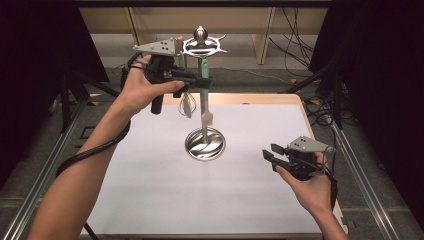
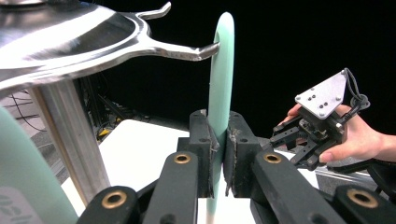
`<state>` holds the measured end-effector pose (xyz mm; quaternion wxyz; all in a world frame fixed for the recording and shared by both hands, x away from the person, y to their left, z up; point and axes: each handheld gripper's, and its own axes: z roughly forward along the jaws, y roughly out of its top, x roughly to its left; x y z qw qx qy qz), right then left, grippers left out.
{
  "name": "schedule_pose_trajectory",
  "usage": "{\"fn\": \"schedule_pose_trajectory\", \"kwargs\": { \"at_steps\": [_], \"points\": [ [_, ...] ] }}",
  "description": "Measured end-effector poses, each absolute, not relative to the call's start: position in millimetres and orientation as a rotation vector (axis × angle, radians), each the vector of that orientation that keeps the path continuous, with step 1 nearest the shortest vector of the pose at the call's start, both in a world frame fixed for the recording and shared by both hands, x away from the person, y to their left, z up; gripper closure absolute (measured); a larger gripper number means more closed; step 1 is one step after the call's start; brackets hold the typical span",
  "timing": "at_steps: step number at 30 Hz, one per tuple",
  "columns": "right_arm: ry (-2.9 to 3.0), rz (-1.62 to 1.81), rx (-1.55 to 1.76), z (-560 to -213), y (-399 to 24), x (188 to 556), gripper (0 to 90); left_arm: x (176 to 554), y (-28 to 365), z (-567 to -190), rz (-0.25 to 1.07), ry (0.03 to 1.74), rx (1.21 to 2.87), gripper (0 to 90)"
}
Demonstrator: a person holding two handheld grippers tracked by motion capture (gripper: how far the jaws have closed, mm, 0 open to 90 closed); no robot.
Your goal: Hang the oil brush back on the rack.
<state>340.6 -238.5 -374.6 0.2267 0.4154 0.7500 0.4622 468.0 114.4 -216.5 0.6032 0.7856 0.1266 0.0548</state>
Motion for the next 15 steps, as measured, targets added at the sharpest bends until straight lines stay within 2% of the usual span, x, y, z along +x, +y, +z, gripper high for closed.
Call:
{"fn": "schedule_pose_trajectory", "kwargs": {
  "at_steps": [15],
  "points": [
    [2.092, 1.249, 1.100, -371.5, -242.9, 341.9, 61.5, 471.6, 119.7, -220.1, 0.086, 0.322, 1.795, 82.0]
  ]
}}
